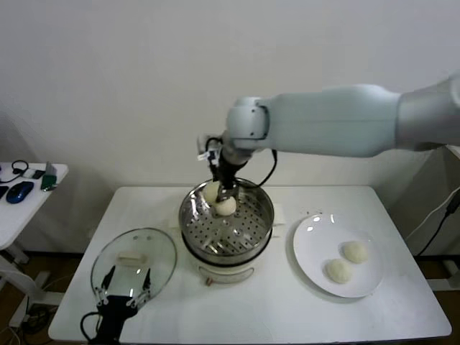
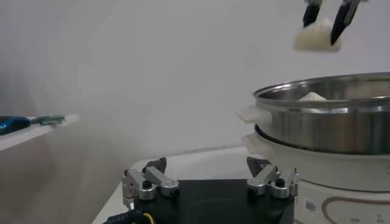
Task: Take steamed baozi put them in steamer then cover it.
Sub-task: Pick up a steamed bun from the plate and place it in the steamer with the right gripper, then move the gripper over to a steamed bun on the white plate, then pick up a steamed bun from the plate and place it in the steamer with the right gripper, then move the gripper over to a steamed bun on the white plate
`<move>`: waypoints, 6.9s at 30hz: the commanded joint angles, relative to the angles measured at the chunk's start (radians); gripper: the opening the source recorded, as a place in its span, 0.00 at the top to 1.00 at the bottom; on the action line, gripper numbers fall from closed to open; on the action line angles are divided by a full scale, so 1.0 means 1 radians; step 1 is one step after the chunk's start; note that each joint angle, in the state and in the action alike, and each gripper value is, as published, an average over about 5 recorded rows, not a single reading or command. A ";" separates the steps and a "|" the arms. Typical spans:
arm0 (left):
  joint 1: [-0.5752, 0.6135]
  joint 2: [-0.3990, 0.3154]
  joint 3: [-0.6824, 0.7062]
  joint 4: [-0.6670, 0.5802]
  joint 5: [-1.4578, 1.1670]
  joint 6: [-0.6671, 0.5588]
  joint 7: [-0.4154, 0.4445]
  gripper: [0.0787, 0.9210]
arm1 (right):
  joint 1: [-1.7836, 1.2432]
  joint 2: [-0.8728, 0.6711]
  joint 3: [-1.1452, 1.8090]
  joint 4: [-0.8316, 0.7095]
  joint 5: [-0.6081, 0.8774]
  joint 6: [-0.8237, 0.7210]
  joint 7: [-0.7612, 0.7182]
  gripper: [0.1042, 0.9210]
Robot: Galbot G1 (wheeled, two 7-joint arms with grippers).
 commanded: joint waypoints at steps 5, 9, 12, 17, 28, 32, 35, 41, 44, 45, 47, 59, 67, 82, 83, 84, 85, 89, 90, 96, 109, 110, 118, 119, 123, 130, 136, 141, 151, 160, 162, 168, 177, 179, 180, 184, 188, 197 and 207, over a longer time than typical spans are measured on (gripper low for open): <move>0.000 0.002 0.000 0.006 0.001 -0.002 -0.001 0.12 | -0.179 0.130 -0.018 -0.099 -0.029 -0.035 0.082 0.38; 0.000 0.004 0.001 0.009 0.001 -0.002 -0.001 0.12 | -0.212 0.139 -0.013 -0.148 -0.040 -0.033 0.085 0.38; -0.001 0.003 0.003 0.012 0.004 -0.002 0.000 0.12 | -0.223 0.147 -0.009 -0.166 -0.042 -0.033 0.083 0.38; -0.003 0.001 0.007 0.013 0.006 0.000 0.002 0.12 | -0.225 0.150 -0.011 -0.174 -0.047 -0.033 0.080 0.38; -0.003 0.002 0.009 0.013 0.014 0.002 0.005 0.12 | -0.221 0.149 -0.012 -0.164 -0.034 -0.033 0.079 0.34; -0.001 0.001 0.010 0.008 0.016 0.002 0.006 0.12 | -0.185 0.126 -0.007 -0.141 -0.049 -0.016 0.064 0.22; 0.000 0.001 0.009 0.002 0.016 0.003 0.006 0.12 | -0.123 0.088 -0.011 -0.113 -0.059 0.013 0.023 0.15; 0.002 0.003 0.010 -0.008 0.017 0.005 0.007 0.12 | 0.057 -0.073 -0.050 -0.042 -0.063 0.114 -0.128 0.12; 0.001 0.004 0.009 -0.012 0.015 0.007 0.008 0.12 | 0.152 -0.204 -0.111 0.009 -0.079 0.158 -0.202 0.12; -0.001 0.004 0.008 -0.012 0.014 0.008 0.008 0.12 | 0.182 -0.253 -0.138 0.032 -0.091 0.168 -0.218 0.12; -0.004 0.005 0.007 -0.012 0.011 0.010 0.009 0.12 | 0.232 -0.349 -0.195 0.083 -0.121 0.184 -0.236 0.12; -0.029 0.006 0.005 -0.004 0.005 0.016 0.010 0.12 | 0.192 -0.756 -0.432 0.296 -0.385 0.183 -0.163 0.12; -0.021 -0.003 -0.003 -0.003 0.008 0.013 0.010 0.12 | -0.043 -0.846 -0.308 0.282 -0.488 0.169 -0.137 0.12; 0.006 -0.023 -0.011 -0.001 0.024 0.003 0.005 0.12 | -0.463 -0.817 -0.010 0.123 -0.616 0.122 -0.086 0.12; 0.007 -0.023 -0.011 -0.002 0.025 0.003 0.005 0.12 | -0.476 -0.812 0.002 0.117 -0.618 0.120 -0.084 0.12; 0.008 -0.024 -0.011 -0.003 0.026 0.003 0.006 0.12 | -0.488 -0.807 0.013 0.112 -0.619 0.118 -0.081 0.12; 0.009 -0.024 -0.012 -0.004 0.027 0.003 0.006 0.12 | -0.497 -0.802 0.023 0.107 -0.621 0.115 -0.078 0.12; 0.009 -0.023 -0.012 -0.005 0.028 0.003 0.005 0.12 | -0.521 -0.785 0.055 0.078 -0.637 0.113 -0.063 0.12; 0.009 -0.023 -0.013 -0.006 0.028 0.003 0.005 0.12 | -0.525 -0.781 0.063 0.069 -0.640 0.113 -0.060 0.12; 0.010 -0.024 -0.014 -0.007 0.026 0.004 0.005 0.12 | -0.535 -0.770 0.072 0.053 -0.637 0.105 -0.062 0.13; 0.011 -0.025 -0.017 -0.011 0.027 0.004 0.004 0.12 | -0.441 -0.769 0.041 0.069 -0.629 0.146 -0.111 0.35; 0.012 -0.025 -0.017 -0.012 0.027 0.005 0.004 0.12 | -0.394 -0.765 0.017 0.076 -0.624 0.162 -0.126 0.35; 0.013 -0.026 -0.017 -0.017 0.038 0.010 0.005 0.12 | 0.128 -0.612 -0.182 0.091 -0.596 0.433 -0.271 0.35; 0.013 -0.026 -0.016 -0.017 0.041 0.010 0.005 0.12 | 0.177 -0.585 -0.173 0.089 -0.589 0.480 -0.287 0.35; 0.012 -0.030 -0.010 -0.019 0.049 0.013 0.005 0.12 | 0.290 -0.484 -0.105 0.098 -0.538 0.635 -0.330 0.35; 0.006 -0.034 -0.003 -0.027 0.059 0.021 0.006 0.12 | 0.302 -0.326 0.011 0.215 -0.563 0.786 -0.334 0.34; 0.006 -0.034 -0.008 -0.031 0.057 0.023 0.006 0.12 | 0.160 -0.203 0.018 0.281 -0.749 0.852 -0.262 0.34; 0.012 -0.034 -0.015 -0.031 0.050 0.018 0.005 0.12 | -0.001 -0.125 0.019 0.242 -0.893 0.858 -0.215 0.35; 0.016 -0.035 -0.018 -0.021 0.047 0.010 0.001 0.12 | -0.182 -0.042 0.014 0.127 -0.981 0.838 -0.165 0.35; 0.019 -0.036 -0.015 -0.023 0.048 0.008 0.001 0.12 | -0.221 -0.025 0.013 0.062 -1.028 0.847 -0.166 0.34; 0.019 -0.036 -0.015 -0.024 0.048 0.008 0.001 0.12 | -0.223 -0.023 0.016 0.051 -1.033 0.849 -0.164 0.34; 0.020 -0.036 -0.015 -0.025 0.048 0.009 0.001 0.12 | -0.201 -0.025 0.017 0.042 -1.031 0.867 -0.158 0.30; 0.020 -0.034 -0.013 -0.027 0.048 0.009 0.001 0.12 | -0.062 -0.123 0.013 0.060 -0.902 0.929 -0.201 0.12; 0.020 -0.034 -0.013 -0.027 0.048 0.009 0.002 0.12 | 0.006 -0.182 -0.014 0.060 -0.819 0.936 -0.256 0.12; 0.019 -0.034 -0.013 -0.028 0.048 0.009 0.002 0.12 | 0.044 -0.214 -0.037 0.056 -0.770 0.930 -0.288 0.12; 0.014 -0.032 -0.011 -0.027 0.048 0.011 0.003 0.12 | 0.206 -0.361 -0.173 0.028 -0.573 0.835 -0.364 0.12; 0.006 -0.031 -0.008 -0.026 0.047 0.014 0.004 0.12 | 0.290 -0.531 -0.310 0.035 -0.489 0.657 -0.347 0.12; -0.004 -0.028 -0.008 -0.030 0.050 0.021 0.007 0.12 | 0.141 -0.902 -0.372 0.077 -0.590 0.391 -0.303 0.12; 0.016 -0.038 -0.014 -0.039 0.057 0.019 0.005 0.12 | -0.379 -0.938 0.063 -0.065 -0.765 0.339 -0.259 0.12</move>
